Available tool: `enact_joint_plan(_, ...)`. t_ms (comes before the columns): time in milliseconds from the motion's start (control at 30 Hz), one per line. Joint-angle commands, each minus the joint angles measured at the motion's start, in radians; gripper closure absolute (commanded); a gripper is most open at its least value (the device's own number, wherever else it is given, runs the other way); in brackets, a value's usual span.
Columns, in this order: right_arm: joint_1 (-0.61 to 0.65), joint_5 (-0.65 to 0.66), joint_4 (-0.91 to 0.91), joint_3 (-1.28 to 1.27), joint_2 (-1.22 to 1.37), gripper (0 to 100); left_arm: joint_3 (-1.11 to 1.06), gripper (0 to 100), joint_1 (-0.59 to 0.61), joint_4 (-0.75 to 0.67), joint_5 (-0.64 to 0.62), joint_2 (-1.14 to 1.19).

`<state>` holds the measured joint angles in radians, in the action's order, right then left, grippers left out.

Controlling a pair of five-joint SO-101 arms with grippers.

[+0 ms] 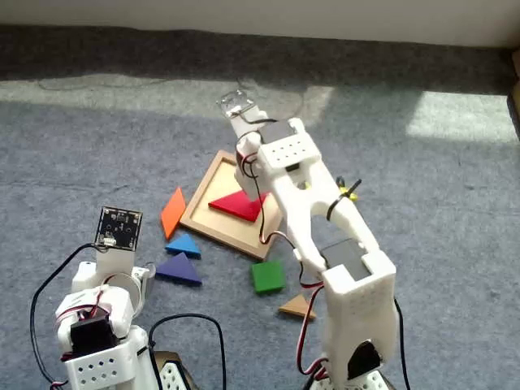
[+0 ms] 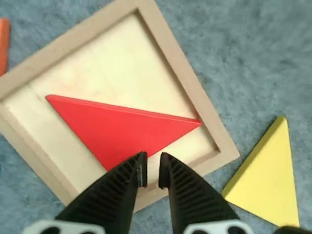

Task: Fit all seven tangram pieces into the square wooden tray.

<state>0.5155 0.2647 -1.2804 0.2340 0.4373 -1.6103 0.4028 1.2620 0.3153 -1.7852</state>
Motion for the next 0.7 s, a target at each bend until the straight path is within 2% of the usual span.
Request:
enact_joint_plan(0, -0.038, 0.046, -0.007, 0.059, -0.036, 93.9, 0.004, 75, 0.012, -0.008, 0.002, -0.035)
enact_joint_plan(100, -0.042, 0.106, 0.016, 0.041, 0.001, 93.9, 0.004, 75, 0.012, -0.008, 0.002, -0.035)
enact_joint_plan(433, -0.047, 0.114, 0.038, 0.171, 0.209, 93.9, 0.004, 75, 0.012, -0.008, 0.0, -0.035)
enact_joint_plan(667, 0.036, 0.11, 0.044, 0.326, 0.252, 93.9, 0.004, 75, 0.012, -0.008, 0.0, -0.035)
